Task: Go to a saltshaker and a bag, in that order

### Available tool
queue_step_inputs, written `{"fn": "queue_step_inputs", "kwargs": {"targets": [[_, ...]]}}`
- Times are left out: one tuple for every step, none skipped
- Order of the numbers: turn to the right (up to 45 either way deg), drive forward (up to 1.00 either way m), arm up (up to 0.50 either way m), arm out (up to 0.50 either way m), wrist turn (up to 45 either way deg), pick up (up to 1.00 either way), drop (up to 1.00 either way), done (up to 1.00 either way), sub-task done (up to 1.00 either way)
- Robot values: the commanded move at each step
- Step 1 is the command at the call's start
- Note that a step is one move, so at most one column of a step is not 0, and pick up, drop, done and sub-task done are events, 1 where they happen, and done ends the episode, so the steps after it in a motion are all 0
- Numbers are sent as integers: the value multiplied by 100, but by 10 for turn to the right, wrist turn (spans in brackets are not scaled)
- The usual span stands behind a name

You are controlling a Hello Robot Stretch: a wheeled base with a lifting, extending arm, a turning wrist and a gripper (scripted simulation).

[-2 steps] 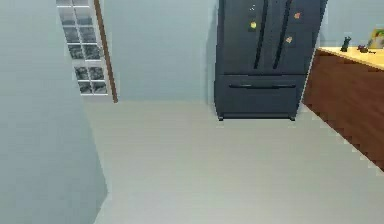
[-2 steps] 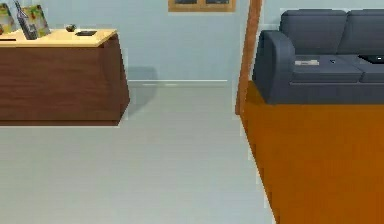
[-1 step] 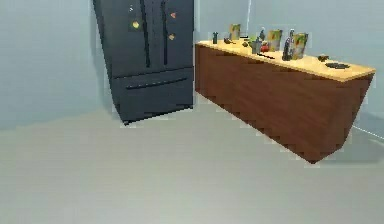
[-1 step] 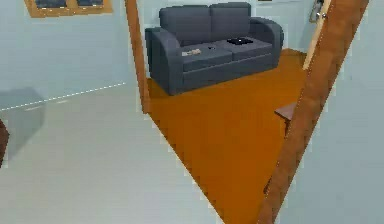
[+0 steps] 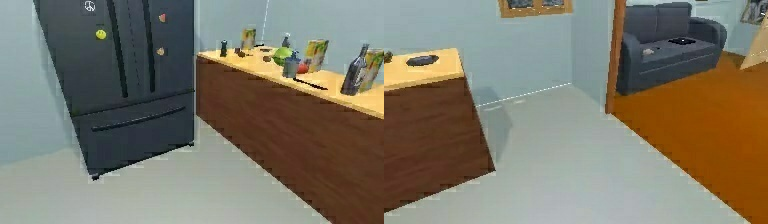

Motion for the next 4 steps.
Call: {"fn": "queue_step_inputs", "kwargs": {"targets": [[30,0,0,0,0,0,0,0,0],[0,100,0,0,0,0,0,0,0],[0,35,0,0,0,0,0,0,0],[0,0,0,0,0,0,0,0,100]]}}
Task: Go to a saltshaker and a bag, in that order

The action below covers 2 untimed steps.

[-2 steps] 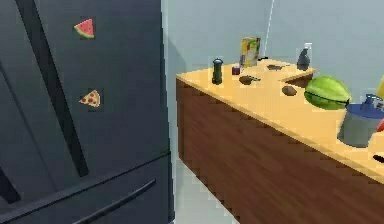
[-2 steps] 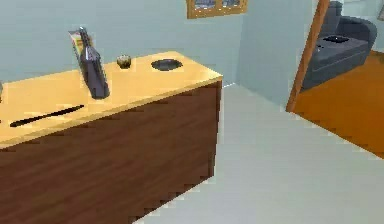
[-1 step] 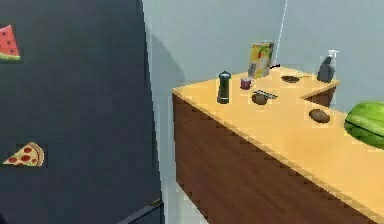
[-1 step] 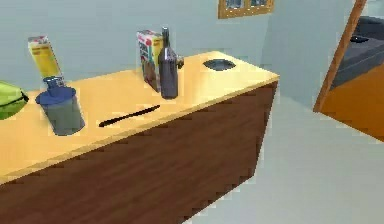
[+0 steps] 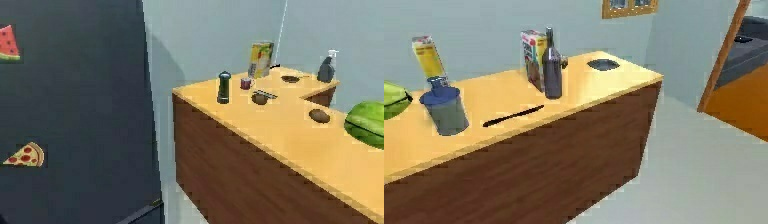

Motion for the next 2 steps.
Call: {"fn": "queue_step_inputs", "kwargs": {"targets": [[450,0,0,0,0,0,0,0,0],[450,0,0,0,0,0,0,0,0]]}}
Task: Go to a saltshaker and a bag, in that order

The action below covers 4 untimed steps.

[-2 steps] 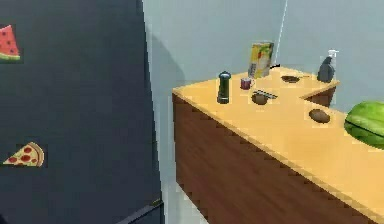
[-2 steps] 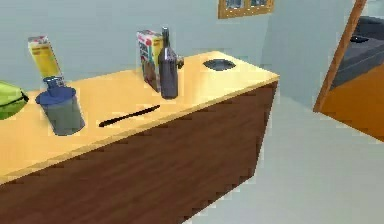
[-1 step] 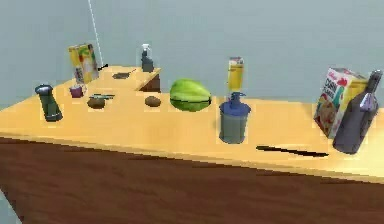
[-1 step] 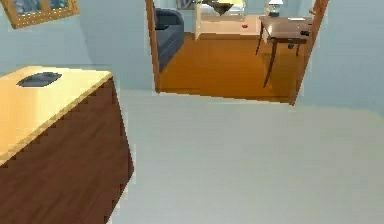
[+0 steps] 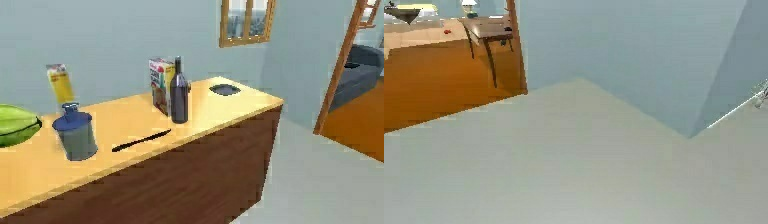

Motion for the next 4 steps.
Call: {"fn": "queue_step_inputs", "kwargs": {"targets": [[450,0,0,0,0,0,0,0,0],[90,0,0,0,0,0,0,0,0],[0,100,0,0,0,0,0,0,0],[0,100,0,0,0,0,0,0,0]]}}
